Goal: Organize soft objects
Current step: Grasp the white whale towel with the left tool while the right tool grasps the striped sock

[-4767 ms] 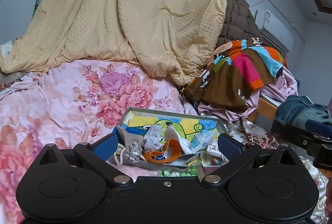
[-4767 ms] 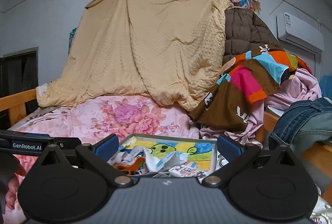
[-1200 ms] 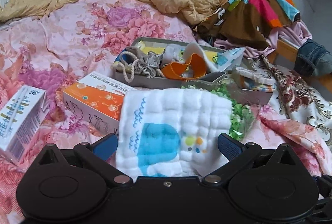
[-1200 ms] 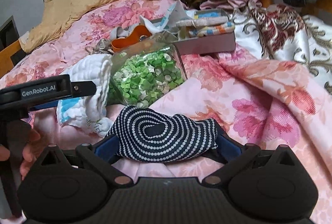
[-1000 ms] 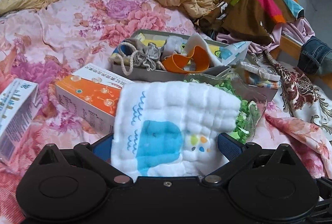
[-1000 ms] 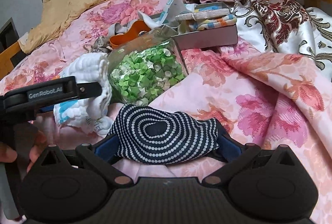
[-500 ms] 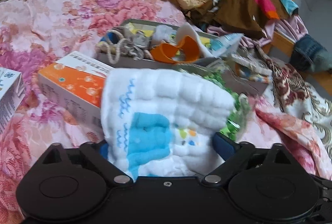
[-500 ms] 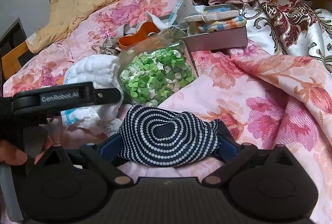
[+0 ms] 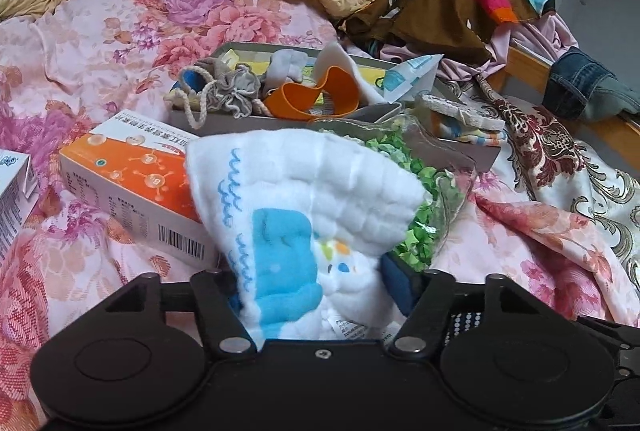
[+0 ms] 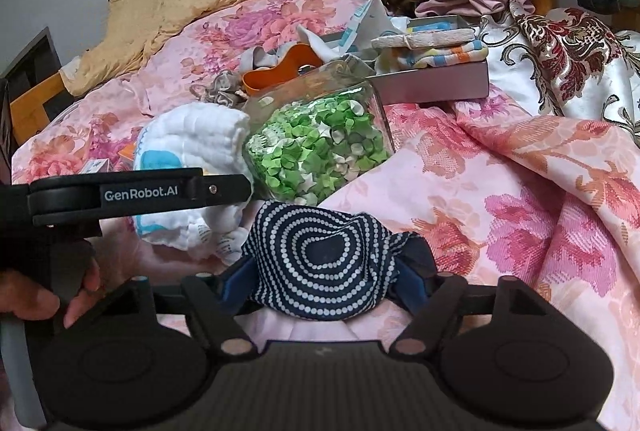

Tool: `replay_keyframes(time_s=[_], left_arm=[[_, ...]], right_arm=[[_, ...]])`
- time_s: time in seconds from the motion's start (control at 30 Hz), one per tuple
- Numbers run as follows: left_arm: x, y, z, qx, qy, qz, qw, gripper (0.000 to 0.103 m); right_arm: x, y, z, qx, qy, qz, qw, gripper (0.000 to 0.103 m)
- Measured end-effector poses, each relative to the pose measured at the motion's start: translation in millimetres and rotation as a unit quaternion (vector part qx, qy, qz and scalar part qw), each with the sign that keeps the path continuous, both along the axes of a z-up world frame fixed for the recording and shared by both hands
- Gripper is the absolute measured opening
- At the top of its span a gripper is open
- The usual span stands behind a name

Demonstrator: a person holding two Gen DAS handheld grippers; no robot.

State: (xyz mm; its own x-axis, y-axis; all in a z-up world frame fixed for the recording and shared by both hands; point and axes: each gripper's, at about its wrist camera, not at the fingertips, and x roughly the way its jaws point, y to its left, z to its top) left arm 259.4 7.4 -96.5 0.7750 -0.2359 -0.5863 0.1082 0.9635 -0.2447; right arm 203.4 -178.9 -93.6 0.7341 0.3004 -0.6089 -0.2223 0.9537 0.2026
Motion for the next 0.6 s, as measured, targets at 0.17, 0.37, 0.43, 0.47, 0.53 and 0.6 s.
replay_keyframes(time_s=[0.17, 0.37, 0.43, 0.47, 0.53, 0.6], left_arm=[[-1.2, -2.1, 1.7, 0.006, -0.004, -0.005, 1.0, 0.058], [-2.9, -2.1, 2.9, 0.01, -0.007, -0.003, 0.9999, 0.054], [-3.4, -0.8, 3.2, 0.008, -0.007, -0.002, 0.9999, 0.052], [-3.7, -0.4, 3.5, 0.008, -0.007, -0.001, 0.9999, 0.05], [-4.9, 0.5, 3.9, 0.007, -0.007, 0.001, 1.0, 0.048], [-6.4, 0.3, 4.4, 0.007, -0.008, 0.0, 0.9999, 0.043]], right_arm=[[-2.2, 3.3, 1.5, -0.006, -0.007, 0.01, 1.0, 0.073], [-3.4, 5.5, 1.6, -0.01, -0.011, 0.019, 1.0, 0.059], [-3.5, 6.0, 1.6, -0.011, -0.01, 0.022, 1.0, 0.052], [-4.0, 6.7, 1.6, -0.011, -0.011, 0.024, 1.0, 0.05], [-5.2, 8.9, 2.2, -0.015, -0.014, 0.03, 0.999, 0.042], [-5.7, 10.2, 2.9, -0.018, -0.016, 0.034, 0.999, 0.039]])
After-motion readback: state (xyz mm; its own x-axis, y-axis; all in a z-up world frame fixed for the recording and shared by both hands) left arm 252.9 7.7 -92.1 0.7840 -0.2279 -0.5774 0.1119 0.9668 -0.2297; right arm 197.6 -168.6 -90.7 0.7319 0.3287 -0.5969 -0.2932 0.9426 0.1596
